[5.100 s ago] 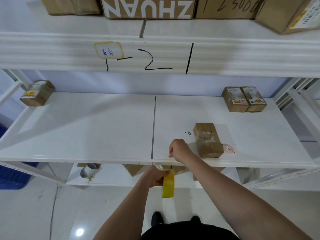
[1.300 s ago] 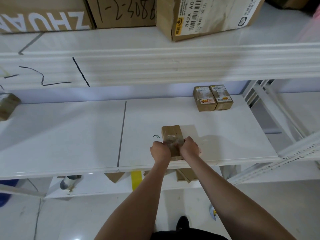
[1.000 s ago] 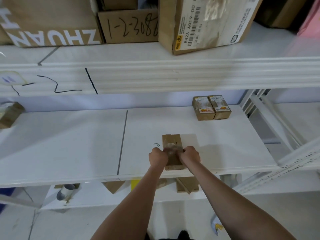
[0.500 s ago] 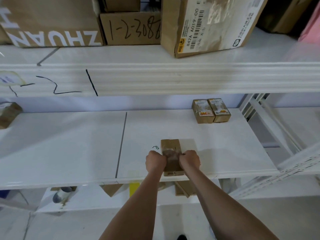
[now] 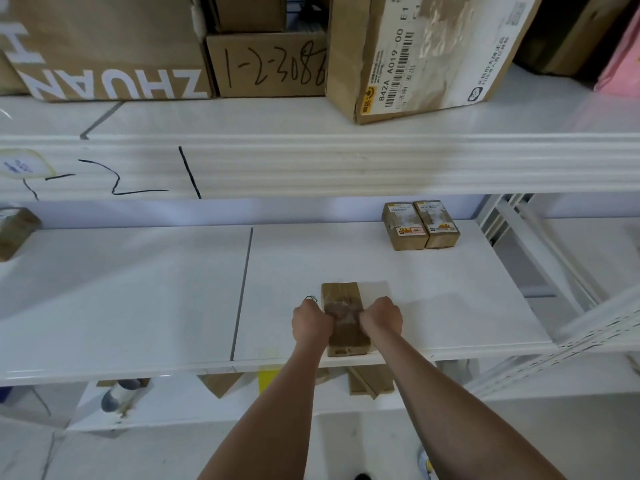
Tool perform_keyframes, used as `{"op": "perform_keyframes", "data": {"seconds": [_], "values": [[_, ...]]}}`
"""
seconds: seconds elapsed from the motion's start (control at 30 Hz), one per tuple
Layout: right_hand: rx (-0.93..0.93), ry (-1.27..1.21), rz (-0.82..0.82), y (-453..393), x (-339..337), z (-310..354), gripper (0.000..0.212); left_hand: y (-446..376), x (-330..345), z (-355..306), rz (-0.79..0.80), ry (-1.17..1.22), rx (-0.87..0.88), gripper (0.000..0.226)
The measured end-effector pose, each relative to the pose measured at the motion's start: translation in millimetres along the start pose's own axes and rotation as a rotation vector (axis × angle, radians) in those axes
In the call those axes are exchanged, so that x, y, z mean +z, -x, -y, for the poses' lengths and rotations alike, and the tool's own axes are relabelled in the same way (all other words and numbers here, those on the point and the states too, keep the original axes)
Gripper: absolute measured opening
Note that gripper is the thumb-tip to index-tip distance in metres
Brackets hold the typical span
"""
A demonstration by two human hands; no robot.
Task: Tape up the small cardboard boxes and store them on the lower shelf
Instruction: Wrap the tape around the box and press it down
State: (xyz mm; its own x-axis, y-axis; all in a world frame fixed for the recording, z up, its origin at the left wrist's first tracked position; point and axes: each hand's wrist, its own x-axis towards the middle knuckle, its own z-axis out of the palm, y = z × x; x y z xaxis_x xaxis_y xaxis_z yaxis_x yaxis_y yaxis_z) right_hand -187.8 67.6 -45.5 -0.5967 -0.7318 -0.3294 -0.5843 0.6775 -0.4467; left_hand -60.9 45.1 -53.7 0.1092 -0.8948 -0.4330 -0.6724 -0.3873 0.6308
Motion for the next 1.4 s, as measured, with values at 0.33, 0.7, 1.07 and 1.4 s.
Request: {"op": "perform_keyframes", "data": {"seconds": [0.33, 0.7, 1.07, 1.4], "values": [[0.018, -0.112, 0.097, 4.2, 5.4, -8.2, 0.013, 4.3, -4.4, 7.8, 0.058, 0.059, 0.007, 0.035], [0.094, -0.116, 0.131, 2.3, -5.6, -2.2, 0.025, 4.0, -4.4, 15.8, 0.088, 0.147, 0.029, 0.029], [-0.517, -0.040, -0.332, 69.9, 18.6, 39.6, 0.031, 11.5, -45.0, 40.9, -0.100, 0.192, -0.030, 0.040], [0.071, -0.426, 0.474, 113.8, 93.9, 18.0, 0.028, 18.6, -71.5, 158.3, -0.120, 0.445, -0.428, 0.034]]}}
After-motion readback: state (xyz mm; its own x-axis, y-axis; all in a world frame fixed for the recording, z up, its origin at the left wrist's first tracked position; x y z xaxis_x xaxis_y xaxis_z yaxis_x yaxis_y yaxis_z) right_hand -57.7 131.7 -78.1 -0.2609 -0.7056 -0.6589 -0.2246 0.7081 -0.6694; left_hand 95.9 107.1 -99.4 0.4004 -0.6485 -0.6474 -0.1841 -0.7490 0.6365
